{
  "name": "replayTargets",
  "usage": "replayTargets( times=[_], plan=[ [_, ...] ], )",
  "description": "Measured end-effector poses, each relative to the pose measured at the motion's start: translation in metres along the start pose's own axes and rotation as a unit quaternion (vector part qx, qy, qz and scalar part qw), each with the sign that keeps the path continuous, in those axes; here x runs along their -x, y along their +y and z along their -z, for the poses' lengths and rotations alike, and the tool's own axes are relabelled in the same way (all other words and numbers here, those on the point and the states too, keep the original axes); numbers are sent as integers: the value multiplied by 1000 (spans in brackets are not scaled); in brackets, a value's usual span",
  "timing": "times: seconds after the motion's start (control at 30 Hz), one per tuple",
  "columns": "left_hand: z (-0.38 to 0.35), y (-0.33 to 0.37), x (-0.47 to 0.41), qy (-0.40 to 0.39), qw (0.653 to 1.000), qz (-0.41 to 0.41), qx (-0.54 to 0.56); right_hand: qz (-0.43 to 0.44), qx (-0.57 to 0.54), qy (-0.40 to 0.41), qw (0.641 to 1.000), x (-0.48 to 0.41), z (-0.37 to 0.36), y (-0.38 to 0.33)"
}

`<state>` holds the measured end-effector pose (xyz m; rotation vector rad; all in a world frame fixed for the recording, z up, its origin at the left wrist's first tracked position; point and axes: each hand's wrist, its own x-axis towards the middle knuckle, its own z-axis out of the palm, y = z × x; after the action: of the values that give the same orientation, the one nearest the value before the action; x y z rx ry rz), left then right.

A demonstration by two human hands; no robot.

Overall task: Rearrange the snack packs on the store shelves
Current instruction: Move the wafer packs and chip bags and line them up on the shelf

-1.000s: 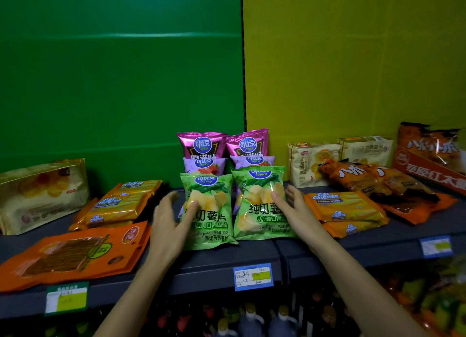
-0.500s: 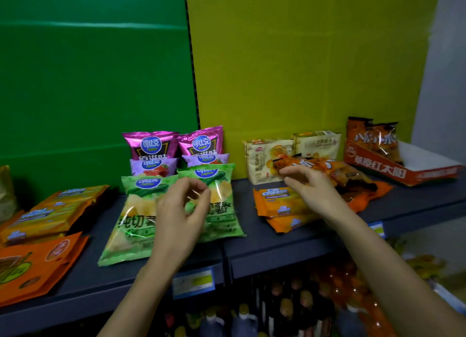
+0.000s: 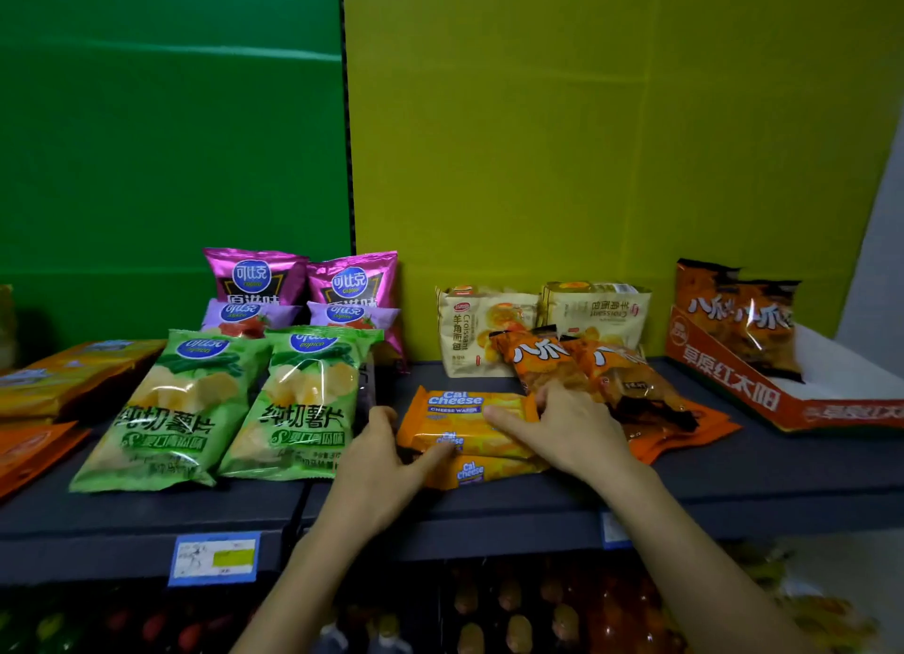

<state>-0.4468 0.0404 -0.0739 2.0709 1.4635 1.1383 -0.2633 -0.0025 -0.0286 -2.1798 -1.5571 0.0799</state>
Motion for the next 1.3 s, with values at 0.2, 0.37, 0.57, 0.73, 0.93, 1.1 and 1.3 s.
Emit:
replayTargets(
  times=[0.2, 0.37, 0.57, 0.73, 0.93, 1.1, 1.3],
  plan=[
    [-15, 4, 3, -30, 997, 67, -21, 4, -9, -35, 999, 0, -6, -4],
    [-17, 9, 4, -10, 997, 78, -17, 19, -74, -25, 997, 1, -8, -2],
    [-17, 14, 3, 11, 995, 98, 26, 28, -220, -21, 975, -7, -12, 0],
    [-12, 18, 0, -20, 993, 114, 31, 25, -380, -63, 922, -10, -9, 12],
    [-12, 27, -8, -66, 988, 138, 18, 57, -484, -24, 873, -9, 22, 43],
    [-22, 33, -23, -88, 984, 154, -35, 14, -554, 15, 832, -4, 41, 69],
    [-19, 40, -33, -129, 973, 187, 46, -8, -593, 41, 804, 1, 43, 94]
  ],
)
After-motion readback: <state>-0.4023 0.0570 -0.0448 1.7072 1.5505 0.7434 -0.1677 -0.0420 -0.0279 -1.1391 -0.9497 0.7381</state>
